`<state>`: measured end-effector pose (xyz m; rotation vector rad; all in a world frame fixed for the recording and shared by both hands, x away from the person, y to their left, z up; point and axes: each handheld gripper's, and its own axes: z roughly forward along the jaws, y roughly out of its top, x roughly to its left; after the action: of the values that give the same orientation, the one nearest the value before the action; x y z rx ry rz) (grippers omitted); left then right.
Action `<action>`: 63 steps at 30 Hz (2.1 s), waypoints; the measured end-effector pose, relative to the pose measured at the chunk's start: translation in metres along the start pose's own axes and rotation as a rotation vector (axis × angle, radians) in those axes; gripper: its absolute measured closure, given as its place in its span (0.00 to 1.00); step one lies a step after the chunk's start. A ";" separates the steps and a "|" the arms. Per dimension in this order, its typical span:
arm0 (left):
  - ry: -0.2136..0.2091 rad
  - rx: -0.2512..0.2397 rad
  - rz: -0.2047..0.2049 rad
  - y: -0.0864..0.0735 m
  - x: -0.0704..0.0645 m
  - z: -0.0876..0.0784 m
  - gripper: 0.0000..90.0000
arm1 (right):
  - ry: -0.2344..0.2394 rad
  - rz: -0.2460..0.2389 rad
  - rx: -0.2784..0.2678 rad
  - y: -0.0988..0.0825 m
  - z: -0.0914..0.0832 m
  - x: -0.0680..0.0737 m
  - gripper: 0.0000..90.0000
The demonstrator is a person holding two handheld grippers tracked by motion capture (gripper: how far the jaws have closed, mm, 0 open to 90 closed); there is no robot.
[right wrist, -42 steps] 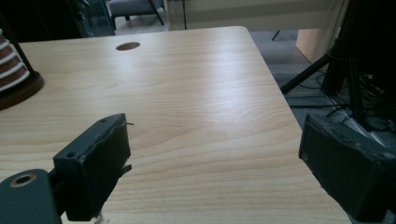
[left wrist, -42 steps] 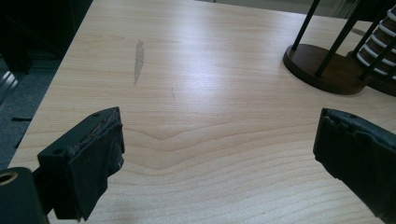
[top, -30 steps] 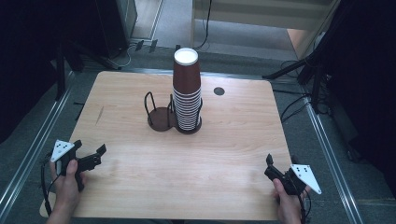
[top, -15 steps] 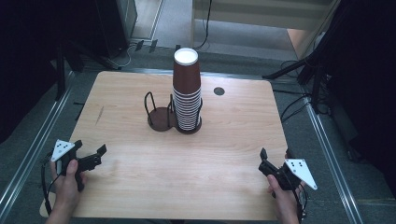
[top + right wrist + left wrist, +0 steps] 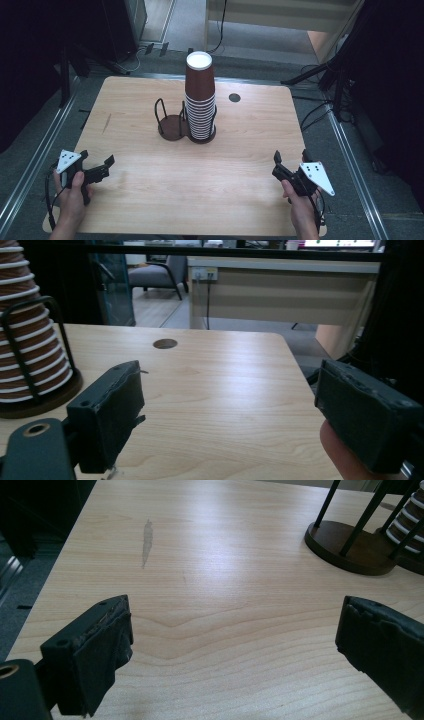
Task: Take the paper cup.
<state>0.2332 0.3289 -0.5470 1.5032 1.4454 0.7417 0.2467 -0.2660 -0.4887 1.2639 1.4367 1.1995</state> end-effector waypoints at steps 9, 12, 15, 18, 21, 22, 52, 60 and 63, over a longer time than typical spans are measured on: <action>0.005 0.003 0.009 0.000 -0.001 0.000 0.03 | 0.027 -0.016 0.000 0.009 0.007 0.014 0.14; 0.006 0.000 0.010 0.000 -0.001 0.000 0.03 | 0.034 -0.014 0.002 0.012 0.010 0.018 0.14; 0.007 0.001 0.012 0.000 -0.002 0.000 0.03 | 0.041 -0.013 0.005 0.015 0.013 0.023 0.14; 0.007 0.003 0.016 0.000 -0.002 0.000 0.03 | 0.049 -0.018 0.005 0.017 0.015 0.028 0.14; 0.007 0.002 0.019 0.000 -0.003 0.000 0.03 | 0.055 -0.018 0.006 0.018 0.017 0.032 0.14; 0.007 0.003 0.022 0.000 -0.003 0.000 0.03 | 0.057 -0.019 0.006 0.019 0.018 0.033 0.14; 0.010 0.007 0.047 -0.001 -0.005 0.001 0.03 | 0.132 -0.035 -0.013 0.037 0.039 0.073 0.14; 0.009 0.009 0.050 -0.001 -0.006 0.000 0.03 | 0.154 -0.030 -0.018 0.042 0.044 0.084 0.14; 0.007 0.008 0.051 -0.001 -0.006 0.001 0.03 | 0.166 -0.037 -0.015 0.043 0.047 0.091 0.14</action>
<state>0.2325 0.3231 -0.5472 1.5501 1.4208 0.7737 0.2886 -0.1694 -0.4549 1.1445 1.5609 1.3132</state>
